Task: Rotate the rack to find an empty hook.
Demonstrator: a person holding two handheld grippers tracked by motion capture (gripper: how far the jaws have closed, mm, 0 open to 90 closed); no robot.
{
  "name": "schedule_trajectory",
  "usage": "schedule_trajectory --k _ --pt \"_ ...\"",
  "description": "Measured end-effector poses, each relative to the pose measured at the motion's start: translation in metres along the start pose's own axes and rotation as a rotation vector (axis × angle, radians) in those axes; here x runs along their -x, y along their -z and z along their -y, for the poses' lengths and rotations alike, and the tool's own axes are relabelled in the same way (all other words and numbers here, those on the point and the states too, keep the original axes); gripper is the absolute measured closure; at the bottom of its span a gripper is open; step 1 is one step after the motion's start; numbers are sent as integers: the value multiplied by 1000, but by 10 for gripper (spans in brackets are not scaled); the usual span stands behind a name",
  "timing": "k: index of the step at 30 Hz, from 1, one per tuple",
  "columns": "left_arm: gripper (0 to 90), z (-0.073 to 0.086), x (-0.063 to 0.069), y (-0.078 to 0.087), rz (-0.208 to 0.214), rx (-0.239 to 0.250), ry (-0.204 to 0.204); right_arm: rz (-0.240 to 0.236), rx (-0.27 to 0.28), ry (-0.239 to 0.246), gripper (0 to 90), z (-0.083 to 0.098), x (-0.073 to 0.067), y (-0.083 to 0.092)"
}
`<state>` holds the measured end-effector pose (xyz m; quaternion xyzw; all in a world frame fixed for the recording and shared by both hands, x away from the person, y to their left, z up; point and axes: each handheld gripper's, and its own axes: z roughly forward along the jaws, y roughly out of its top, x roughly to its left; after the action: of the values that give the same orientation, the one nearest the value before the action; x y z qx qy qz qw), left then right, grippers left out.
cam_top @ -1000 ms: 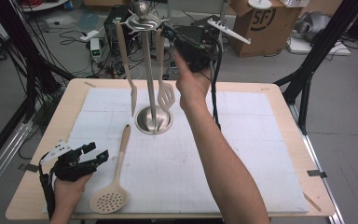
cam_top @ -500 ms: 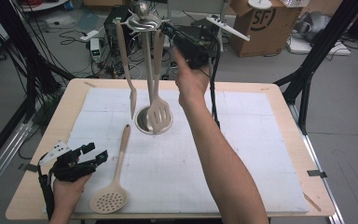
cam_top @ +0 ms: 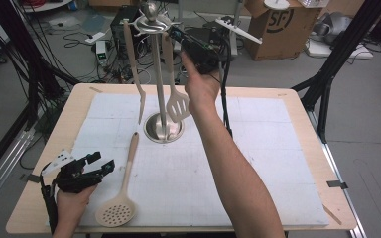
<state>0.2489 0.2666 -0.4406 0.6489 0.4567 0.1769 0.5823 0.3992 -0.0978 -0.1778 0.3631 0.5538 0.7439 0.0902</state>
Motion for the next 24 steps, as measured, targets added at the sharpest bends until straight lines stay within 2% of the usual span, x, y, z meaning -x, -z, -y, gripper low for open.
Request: schedule_trajectory --k 4,8,13,18,24 --pt "261 0 0 0 -1 -2 -2 -28 -1 1 900 2 -8 -1" --pt "262 0 0 1 -1 -2 -2 -24 0 27 900 4 -14 -2" --pt "261 1 -1 1 -1 1 6 -5 8 16 900 1 -9 1" --pt "261 0 0 1 0 0 3 9 -6 10 900 2 -4 0" --pt "261 1 0 0 -1 -2 3 13 -8 17 900 6 -7 -3"
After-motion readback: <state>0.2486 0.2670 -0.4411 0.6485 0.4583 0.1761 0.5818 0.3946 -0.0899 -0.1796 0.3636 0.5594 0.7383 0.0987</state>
